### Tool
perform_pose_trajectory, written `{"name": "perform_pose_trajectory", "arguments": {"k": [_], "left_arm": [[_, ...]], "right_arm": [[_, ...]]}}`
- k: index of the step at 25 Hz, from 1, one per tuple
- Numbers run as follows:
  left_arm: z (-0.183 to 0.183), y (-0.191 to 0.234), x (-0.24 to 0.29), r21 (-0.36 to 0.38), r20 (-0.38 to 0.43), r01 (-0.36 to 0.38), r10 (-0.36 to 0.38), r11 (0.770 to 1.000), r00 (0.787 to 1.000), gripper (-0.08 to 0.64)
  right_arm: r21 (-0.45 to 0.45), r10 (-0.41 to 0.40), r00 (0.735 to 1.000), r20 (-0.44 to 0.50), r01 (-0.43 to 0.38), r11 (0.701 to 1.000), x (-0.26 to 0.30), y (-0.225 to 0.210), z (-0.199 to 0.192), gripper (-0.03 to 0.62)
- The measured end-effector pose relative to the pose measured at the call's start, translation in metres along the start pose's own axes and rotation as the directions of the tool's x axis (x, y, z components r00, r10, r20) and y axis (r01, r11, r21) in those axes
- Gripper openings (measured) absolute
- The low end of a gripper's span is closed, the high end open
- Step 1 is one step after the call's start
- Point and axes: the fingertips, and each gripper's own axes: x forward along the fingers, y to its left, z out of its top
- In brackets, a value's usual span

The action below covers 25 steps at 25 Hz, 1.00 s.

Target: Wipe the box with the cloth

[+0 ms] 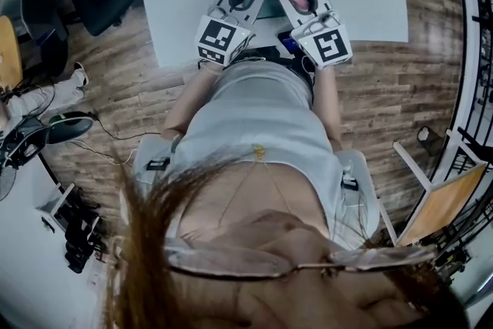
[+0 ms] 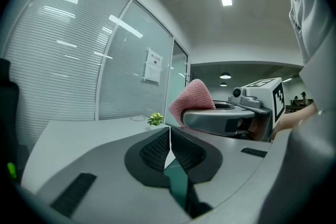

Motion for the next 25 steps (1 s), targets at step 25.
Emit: {"name": "perform_pose_trajectory", "arguments": {"k": [25], "left_arm": [[0.043,-0.004,0.004,0.073,0.074,-0.052,0.047,0.996,0.996,0.034]], "right_arm": [[-0.019,-0.068,0.995,0.07,0.07,0.997,-0.003,-0.012,0.039,0.037]]}}
